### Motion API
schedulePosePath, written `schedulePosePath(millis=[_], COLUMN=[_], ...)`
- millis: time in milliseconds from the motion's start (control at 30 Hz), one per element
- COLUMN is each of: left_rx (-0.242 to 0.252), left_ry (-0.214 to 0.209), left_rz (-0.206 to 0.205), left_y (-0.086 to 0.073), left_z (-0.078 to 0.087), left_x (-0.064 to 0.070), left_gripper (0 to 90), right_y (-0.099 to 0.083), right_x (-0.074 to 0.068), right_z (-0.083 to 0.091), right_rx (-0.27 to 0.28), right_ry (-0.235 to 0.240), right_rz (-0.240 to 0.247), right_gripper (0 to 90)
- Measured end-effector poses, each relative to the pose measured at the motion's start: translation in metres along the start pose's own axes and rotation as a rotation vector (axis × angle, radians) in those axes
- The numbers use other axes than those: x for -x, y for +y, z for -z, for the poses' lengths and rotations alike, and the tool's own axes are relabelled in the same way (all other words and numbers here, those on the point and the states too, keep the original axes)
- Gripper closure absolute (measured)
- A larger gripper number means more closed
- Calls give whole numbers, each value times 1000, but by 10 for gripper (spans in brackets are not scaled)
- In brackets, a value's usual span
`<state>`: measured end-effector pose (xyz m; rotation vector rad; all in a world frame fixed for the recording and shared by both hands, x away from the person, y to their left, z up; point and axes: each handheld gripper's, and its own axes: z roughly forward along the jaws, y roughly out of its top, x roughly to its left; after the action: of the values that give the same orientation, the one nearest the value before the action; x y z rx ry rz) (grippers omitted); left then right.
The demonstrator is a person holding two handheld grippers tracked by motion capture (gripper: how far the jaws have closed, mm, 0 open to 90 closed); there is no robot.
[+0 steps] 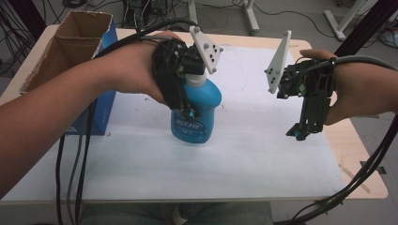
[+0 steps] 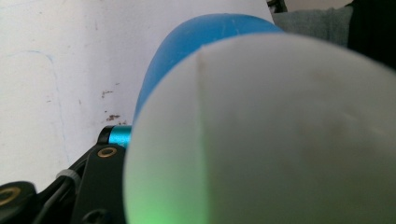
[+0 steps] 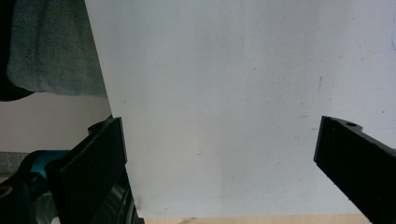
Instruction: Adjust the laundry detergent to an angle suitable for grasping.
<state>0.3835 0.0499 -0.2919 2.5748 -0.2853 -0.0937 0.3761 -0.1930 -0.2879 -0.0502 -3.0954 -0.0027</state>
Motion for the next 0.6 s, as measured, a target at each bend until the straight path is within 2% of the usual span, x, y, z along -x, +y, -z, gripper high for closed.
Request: schedulePosePath(millis=[267,500,600], left_rx=[-7,-3,-17], left_ry=[-6,-18,-12], left_rz=[-52,-65,-98], left_y=[-10,-15,-17], left_z=[-11,-17,-21], left_x=[2,5,7], left_gripper=[435,435,435], right_y=[-2,-2,-1], right_x=[-1,-1,-1], right_z=[0,-1,-3], right_rx=[-1,0,1], right_ry=[-3,0,1], right_rz=[-5,-13,-11], right_gripper=[15,15,15])
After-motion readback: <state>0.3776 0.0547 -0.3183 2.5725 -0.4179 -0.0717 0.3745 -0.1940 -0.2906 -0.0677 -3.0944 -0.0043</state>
